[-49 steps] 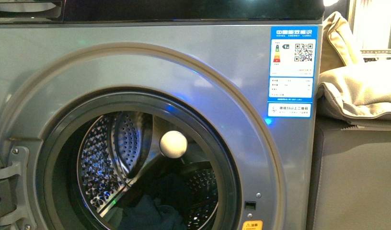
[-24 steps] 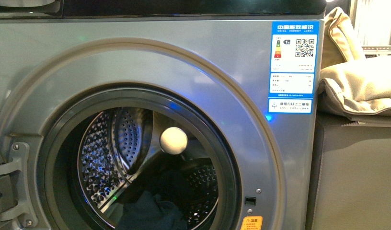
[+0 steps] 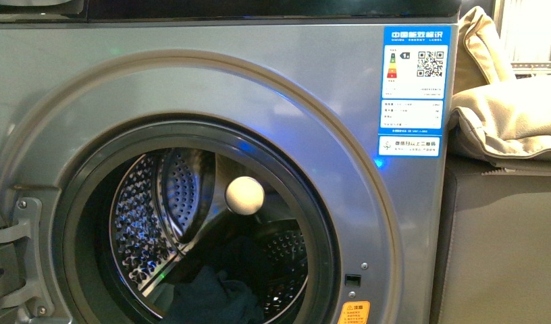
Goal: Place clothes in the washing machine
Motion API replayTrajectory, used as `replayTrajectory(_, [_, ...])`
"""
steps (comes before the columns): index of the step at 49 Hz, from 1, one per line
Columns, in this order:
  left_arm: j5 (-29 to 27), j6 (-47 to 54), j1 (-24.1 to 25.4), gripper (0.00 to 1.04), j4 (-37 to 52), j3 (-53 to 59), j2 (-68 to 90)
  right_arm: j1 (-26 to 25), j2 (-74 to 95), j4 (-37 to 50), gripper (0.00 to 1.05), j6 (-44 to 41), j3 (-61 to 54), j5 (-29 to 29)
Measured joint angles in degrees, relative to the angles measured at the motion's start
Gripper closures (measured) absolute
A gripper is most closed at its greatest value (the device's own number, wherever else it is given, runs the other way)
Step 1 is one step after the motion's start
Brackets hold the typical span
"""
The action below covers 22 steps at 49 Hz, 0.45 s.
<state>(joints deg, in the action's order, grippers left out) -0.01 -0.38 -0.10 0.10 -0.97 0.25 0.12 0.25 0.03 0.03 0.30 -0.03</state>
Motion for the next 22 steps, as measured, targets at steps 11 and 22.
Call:
replayTrajectory(11, [0.0,0.0,0.0,0.52,0.0,0.0,0.0,0.0,0.0,0.0,0.44,0.0,0.0,0.0])
replayTrajectory(22, [0.0,0.0,0.0,0.09,0.0,0.0,0.0,0.0,0.0,0.0,0.06,0.07,0.0,-0.02])
